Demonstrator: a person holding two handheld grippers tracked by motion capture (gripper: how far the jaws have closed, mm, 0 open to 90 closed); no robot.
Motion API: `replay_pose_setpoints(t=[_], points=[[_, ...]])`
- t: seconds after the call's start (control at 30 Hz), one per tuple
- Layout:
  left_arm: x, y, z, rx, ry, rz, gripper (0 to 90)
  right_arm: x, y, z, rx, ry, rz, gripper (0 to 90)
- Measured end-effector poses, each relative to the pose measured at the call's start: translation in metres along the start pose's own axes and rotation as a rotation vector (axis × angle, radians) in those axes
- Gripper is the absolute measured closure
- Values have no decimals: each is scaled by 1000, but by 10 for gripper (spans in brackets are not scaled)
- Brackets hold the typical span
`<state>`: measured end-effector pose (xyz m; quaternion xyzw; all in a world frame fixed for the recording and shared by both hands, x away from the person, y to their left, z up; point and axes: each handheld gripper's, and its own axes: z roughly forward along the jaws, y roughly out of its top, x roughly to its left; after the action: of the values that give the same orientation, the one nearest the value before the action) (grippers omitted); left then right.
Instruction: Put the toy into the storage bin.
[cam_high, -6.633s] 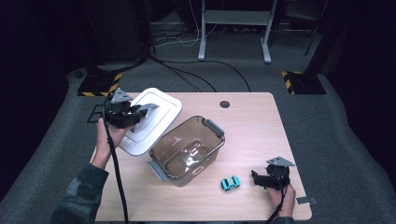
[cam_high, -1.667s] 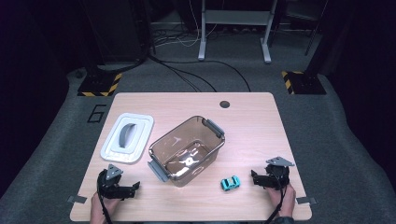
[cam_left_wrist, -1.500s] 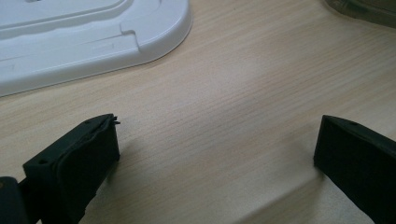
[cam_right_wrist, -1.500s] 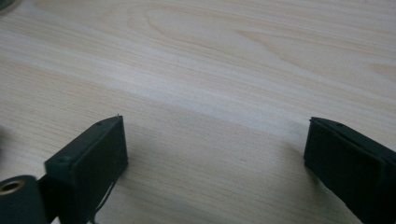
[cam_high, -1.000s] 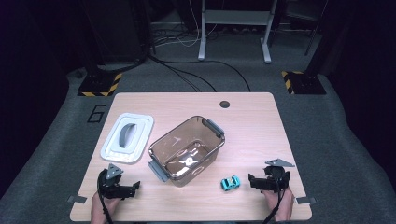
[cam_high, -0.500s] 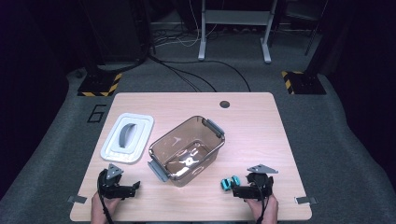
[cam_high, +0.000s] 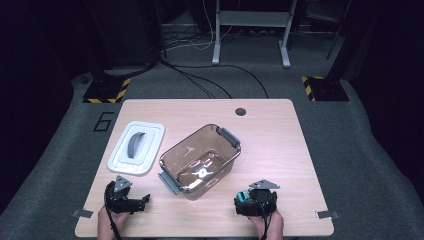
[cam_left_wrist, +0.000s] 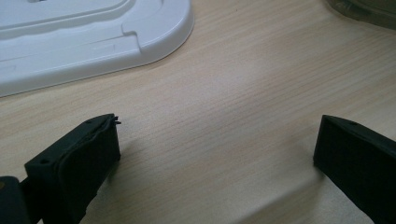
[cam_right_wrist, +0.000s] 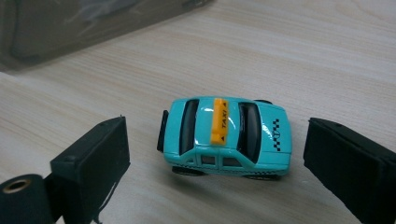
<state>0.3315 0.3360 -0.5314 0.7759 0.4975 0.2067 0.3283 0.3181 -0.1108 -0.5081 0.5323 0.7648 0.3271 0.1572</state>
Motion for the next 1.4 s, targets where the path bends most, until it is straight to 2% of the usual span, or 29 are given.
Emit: replay_pose_setpoints(t=[0.2, 0.3, 0.5, 0.6, 0.63, 0.67, 0.8, 0.83, 0.87, 1.03, 1.13, 1.23, 1.33, 1.4], points=[[0, 0, 0, 0, 1, 0, 0, 4, -1, 5, 13, -43, -7, 151], [0, 0, 0, 0, 1, 0, 0, 4, -1, 5, 16, -49, -17, 220], [0, 0, 0, 0, 1, -1, 0, -2, -2, 2, 29, -55, -24, 230], [0, 0, 0, 1, 1, 0, 0, -7, -2, 1, 38, -40, -32, 232], [0, 0, 0, 0, 1, -1, 0, -10, -2, 1, 34, -25, -49, 233], [0, 0, 0, 0, 1, -1, 0, -11, -2, 0, 40, -14, -41, 233], [0, 0, 0, -1, -1, -2, 0, -20, -2, 1, 45, 40, -71, 233], [0, 0, 0, 1, 0, -1, 0, -22, -1, 1, 46, 54, -92, 233], [0, 0, 0, 0, 1, -1, 0, -23, -1, 1, 50, 60, -87, 233], [0, 0, 0, 0, 0, -2, 0, -28, 2, 1, 74, 92, -155, 232], [0, 0, 0, 0, 0, -2, 0, -29, 4, 1, 89, 100, -169, 230], [0, 0, 0, 0, 0, -2, 0, -28, 6, 2, 89, 93, -155, 225], [0, 0, 0, 0, -1, -2, 0, -26, 7, 3, 89, 69, -121, 199], [0, 0, 0, -1, 0, -2, 0, -23, 7, 4, 101, 47, -120, 192]])
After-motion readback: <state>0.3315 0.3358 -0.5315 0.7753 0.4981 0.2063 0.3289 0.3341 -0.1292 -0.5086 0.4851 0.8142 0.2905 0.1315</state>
